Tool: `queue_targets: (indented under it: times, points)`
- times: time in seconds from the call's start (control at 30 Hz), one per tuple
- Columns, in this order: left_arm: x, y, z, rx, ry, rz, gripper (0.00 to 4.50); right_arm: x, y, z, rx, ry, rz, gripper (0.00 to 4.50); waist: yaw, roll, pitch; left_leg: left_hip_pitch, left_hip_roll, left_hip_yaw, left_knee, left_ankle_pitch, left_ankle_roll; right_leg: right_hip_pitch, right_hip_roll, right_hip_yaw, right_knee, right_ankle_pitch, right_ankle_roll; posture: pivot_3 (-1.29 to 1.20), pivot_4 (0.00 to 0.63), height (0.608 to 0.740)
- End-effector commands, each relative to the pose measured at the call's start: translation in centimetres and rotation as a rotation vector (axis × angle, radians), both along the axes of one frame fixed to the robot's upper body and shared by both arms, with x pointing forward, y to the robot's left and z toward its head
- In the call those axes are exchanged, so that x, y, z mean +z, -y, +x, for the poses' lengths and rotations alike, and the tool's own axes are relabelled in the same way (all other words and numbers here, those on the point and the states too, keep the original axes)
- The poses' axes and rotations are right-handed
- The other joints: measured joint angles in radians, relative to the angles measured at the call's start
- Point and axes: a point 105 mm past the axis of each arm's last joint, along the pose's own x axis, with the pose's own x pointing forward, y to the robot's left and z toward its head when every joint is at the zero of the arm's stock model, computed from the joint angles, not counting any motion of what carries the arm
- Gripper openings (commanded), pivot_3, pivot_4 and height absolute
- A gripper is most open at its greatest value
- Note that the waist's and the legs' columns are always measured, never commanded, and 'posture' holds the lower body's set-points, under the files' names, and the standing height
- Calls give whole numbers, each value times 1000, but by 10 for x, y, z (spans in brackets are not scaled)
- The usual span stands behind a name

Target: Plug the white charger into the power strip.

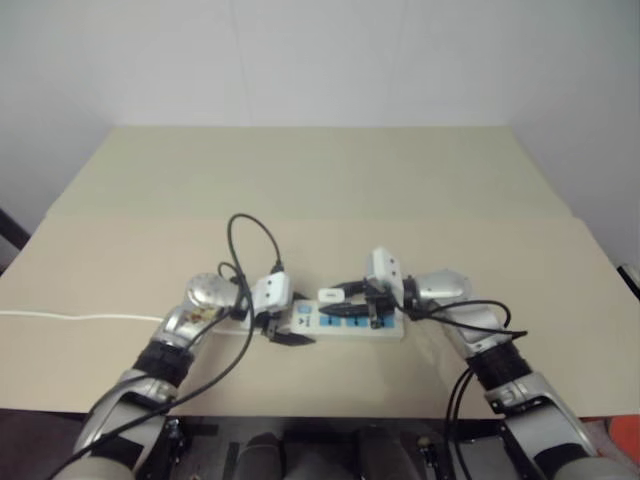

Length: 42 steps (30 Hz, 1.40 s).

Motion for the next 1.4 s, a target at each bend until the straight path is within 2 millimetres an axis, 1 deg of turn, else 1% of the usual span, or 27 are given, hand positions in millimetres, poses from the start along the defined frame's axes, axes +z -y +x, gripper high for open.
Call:
queue_targets:
  times: [0.03, 0.27, 0.43, 0.57, 0.73, 0.87, 1.07, 1.17, 1.3, 1.4]
  points:
    - [4, -26, 4, 55, 23, 42, 3308, -44, 55, 6, -183, -154, -144, 1113, 0, 0, 0, 0, 0, 0, 0, 0, 0, 0, 0, 0, 0, 0, 0, 0, 150, 740]
    - [6, -27, 7, 61, 27, 44, 3308, -44, 62, 7, -238, -163, -117, 1113, 1, 0, 0, 0, 0, 0, 0, 0, 0, 0, 0, 0, 0, 0, 0, 0, 150, 740]
    - [7, -26, 8, 63, 33, 43, 3308, -45, 60, -1, -218, -149, -118, 1113, 2, 0, 0, -1, 0, 0, 0, 0, 0, 0, 0, 0, -1, 0, 0, 0, 150, 740]
    - [7, -25, 9, 64, 34, 38, 3308, -52, 58, -4, -235, -166, -123, 1113, 3, 0, 0, -1, 0, 0, 0, 0, 0, 0, 0, 0, -1, 0, 0, 0, 150, 740]
    - [7, -25, 9, 65, 35, 41, 3308, -65, 60, -18, -203, -172, -177, 1113, 7, -1, 0, -1, 0, 0, 0, 0, 1, 0, 0, 0, -1, 0, 0, 0, 150, 740]
    - [7, -26, 8, 63, 36, 44, 3308, -68, 61, -17, -192, -166, -200, 1113, 10, -2, -1, 0, 0, 0, 0, -1, 1, 0, 0, 0, -1, -1, 0, 0, 150, 740]
    - [7, -27, 7, 60, 41, 48, 3308, -64, 44, -13, -111, -158, -206, 1113, 10, -2, -2, 0, 0, 0, 0, -1, 1, 1, 0, 0, -1, -1, 0, 0, 150, 740]
    - [8, -29, 7, 67, 46, 50, 3308, -73, 39, -17, -75, -161, -237, 1113, 9, -2, -2, 2, 0, 0, 0, -1, 1, 2, 0, 0, -1, -1, 0, 0, 150, 740]
    - [8, -33, 6, 77, 47, 55, 3308, -75, 36, -16, -101, -182, -204, 1113, 2, -4, -3, 4, 1, 0, -1, -1, 1, 4, 0, 0, -1, -1, -1, 0, 150, 740]
    - [8, -35, 5, 79, 45, 58, 3308, -72, 39, -11, -145, -198, -180, 1113, -4, -4, -4, 5, 1, 0, -1, -1, 1, 4, 1, 0, 0, -1, -1, 0, 150, 740]
